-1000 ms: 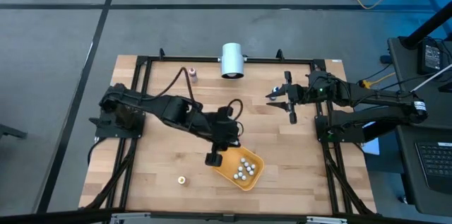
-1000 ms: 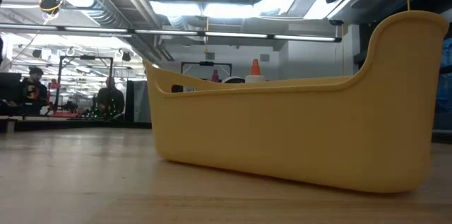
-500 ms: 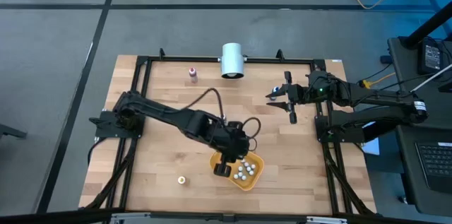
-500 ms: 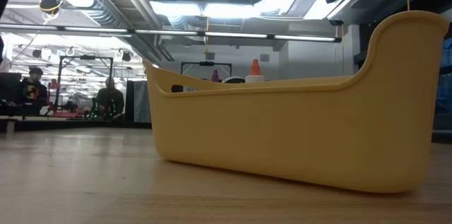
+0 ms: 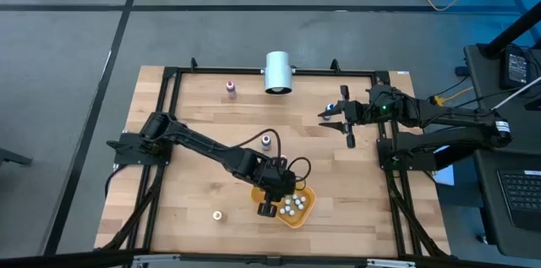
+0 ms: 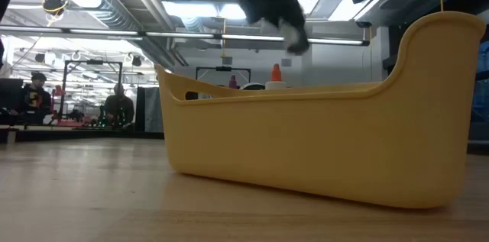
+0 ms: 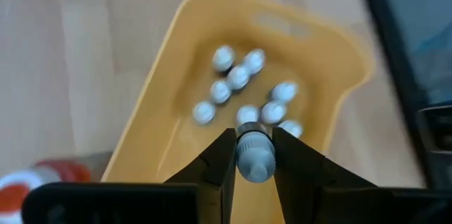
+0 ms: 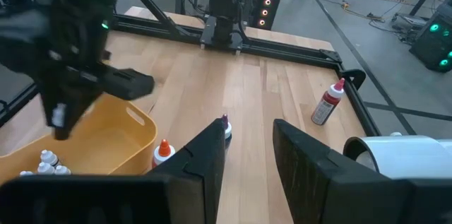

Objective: Pick & Place food coloring
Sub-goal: Put the small green food coloring bottle into the yellow container

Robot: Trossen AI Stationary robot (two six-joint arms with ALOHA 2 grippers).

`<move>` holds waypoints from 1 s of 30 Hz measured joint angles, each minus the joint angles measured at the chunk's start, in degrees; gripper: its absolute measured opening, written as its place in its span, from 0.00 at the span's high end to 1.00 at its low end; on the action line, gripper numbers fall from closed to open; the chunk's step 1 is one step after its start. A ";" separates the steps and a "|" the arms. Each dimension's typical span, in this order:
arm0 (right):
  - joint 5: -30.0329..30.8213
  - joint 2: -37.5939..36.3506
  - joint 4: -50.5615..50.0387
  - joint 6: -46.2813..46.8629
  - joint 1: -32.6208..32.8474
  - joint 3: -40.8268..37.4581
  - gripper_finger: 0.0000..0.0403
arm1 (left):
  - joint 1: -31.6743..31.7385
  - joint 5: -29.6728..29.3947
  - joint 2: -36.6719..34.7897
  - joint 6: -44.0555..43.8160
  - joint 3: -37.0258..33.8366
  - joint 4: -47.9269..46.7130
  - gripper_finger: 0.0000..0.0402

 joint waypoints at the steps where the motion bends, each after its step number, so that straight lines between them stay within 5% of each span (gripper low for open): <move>1: 0.00 -0.01 -0.01 -0.01 0.01 0.00 0.70 | 0.00 -0.67 0.00 -0.30 -0.80 0.19 0.82; 30: 0.00 -0.01 0.01 -0.02 0.01 0.00 0.70 | -0.48 -4.66 6.29 -0.03 -4.48 8.02 0.81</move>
